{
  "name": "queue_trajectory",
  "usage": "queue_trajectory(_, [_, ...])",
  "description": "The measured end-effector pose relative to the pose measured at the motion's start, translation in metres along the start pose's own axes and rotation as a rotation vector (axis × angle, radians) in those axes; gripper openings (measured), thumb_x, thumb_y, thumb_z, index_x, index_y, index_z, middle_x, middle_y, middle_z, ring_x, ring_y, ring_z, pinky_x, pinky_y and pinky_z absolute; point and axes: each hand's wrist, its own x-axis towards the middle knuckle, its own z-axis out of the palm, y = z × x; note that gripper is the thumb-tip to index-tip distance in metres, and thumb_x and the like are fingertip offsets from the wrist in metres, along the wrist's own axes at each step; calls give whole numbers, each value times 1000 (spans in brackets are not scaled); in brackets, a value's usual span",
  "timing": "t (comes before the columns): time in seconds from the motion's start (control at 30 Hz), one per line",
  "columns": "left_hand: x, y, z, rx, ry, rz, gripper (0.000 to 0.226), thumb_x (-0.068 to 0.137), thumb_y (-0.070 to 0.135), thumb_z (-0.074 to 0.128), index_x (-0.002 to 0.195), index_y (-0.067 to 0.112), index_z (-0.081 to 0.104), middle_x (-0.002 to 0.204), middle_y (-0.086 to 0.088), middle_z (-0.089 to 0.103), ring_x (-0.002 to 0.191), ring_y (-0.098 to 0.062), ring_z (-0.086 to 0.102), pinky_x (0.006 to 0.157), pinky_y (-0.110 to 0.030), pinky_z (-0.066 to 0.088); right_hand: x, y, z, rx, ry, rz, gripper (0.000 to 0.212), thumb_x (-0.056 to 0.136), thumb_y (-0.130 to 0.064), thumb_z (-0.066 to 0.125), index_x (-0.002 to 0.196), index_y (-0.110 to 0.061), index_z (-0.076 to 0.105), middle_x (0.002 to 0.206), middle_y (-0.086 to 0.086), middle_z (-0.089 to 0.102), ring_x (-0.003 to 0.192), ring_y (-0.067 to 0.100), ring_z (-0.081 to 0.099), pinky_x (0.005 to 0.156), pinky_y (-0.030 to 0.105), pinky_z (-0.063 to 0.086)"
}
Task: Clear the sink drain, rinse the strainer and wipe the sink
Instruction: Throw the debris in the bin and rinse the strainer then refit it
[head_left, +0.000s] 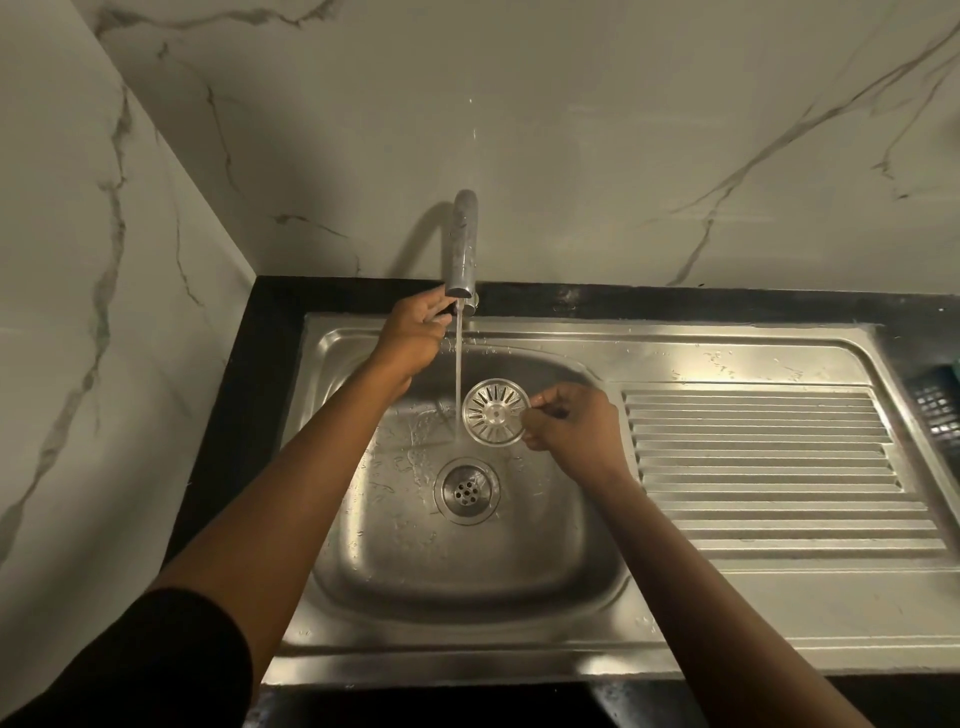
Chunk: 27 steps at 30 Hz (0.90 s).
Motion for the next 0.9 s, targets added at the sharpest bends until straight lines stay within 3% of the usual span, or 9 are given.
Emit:
queue_trajectory(0.07, [-2, 3, 1, 14, -37, 30, 57, 100, -15, 47, 127, 31, 67, 161, -2, 53, 148, -20, 51, 121, -42, 43, 0, 0, 0, 18, -3, 6, 8, 87, -9, 80, 86, -15, 74, 69, -1, 78, 59, 16, 77, 63, 34, 67])
queue_trajectory(0.17, [-4, 4, -2, 58, -79, 46, 60, 98, -16, 44, 144, 19, 61, 165, -2, 48, 152, -20, 44, 124, -42, 39, 1, 0, -1, 35, 0, 13, 9, 88, -9, 80, 84, -15, 74, 71, -5, 78, 60, 16, 77, 63, 33, 67])
queue_trajectory(0.3, [-16, -1, -8, 123, -102, 41, 64, 100, -10, 53, 158, 18, 48, 165, -2, 47, 146, -19, 49, 112, -32, 44, 2, 1, -2, 62, 6, 30, 10, 87, -9, 80, 84, -17, 74, 72, -4, 78, 60, 17, 77, 63, 33, 67])
queue_trajectory(0.37, [-28, -12, -6, 91, -63, 24, 53, 101, 0, 61, 151, 15, 56, 154, -7, 60, 136, -20, 60, 110, -36, 51, 2, 3, -1, 69, 11, 30, 10, 87, -9, 80, 84, -16, 74, 71, -2, 78, 60, 17, 77, 63, 34, 67])
queue_trajectory(0.43, [-43, -25, -3, 53, -36, -8, 36, 102, 8, 67, 138, 12, 67, 130, -11, 75, 116, -26, 73, 95, -33, 62, 2, 6, 1, 66, 19, 31, 10, 87, -10, 81, 85, -16, 74, 70, -3, 78, 60, 17, 77, 63, 34, 67])
queue_trajectory(0.5, [-59, -35, -2, 27, -55, -35, 23, 101, 13, 69, 123, 12, 74, 111, -9, 79, 98, -26, 77, 80, -26, 64, 2, 9, 3, 67, 23, 36, 10, 87, -10, 81, 85, -17, 74, 69, -2, 78, 59, 16, 77, 63, 34, 67])
queue_trajectory(0.57, [-74, -43, 0, -21, -89, -64, 15, 102, 14, 68, 114, 12, 76, 99, -10, 80, 89, -26, 77, 77, -31, 65, 2, 12, 6, 65, 18, 39, 9, 88, -10, 81, 86, -17, 74, 70, -1, 78, 60, 16, 77, 64, 34, 67])
queue_trajectory(0.67, [-95, -50, 3, -51, -89, -90, 15, 100, 17, 71, 111, 10, 78, 93, -15, 81, 80, -26, 78, 75, -35, 65, 1, 16, 12, 80, 13, 55, 9, 88, -10, 81, 87, -16, 74, 71, 1, 78, 61, 17, 78, 65, 35, 67])
queue_trajectory(0.9, [-109, -71, 8, -25, 28, -145, 13, 95, 5, 75, 107, -1, 78, 85, -23, 79, 71, -26, 76, 66, -29, 66, -5, 31, 30, 77, -40, 112, 12, 87, -7, 81, 83, -17, 76, 72, -1, 79, 62, 19, 78, 66, 34, 67])
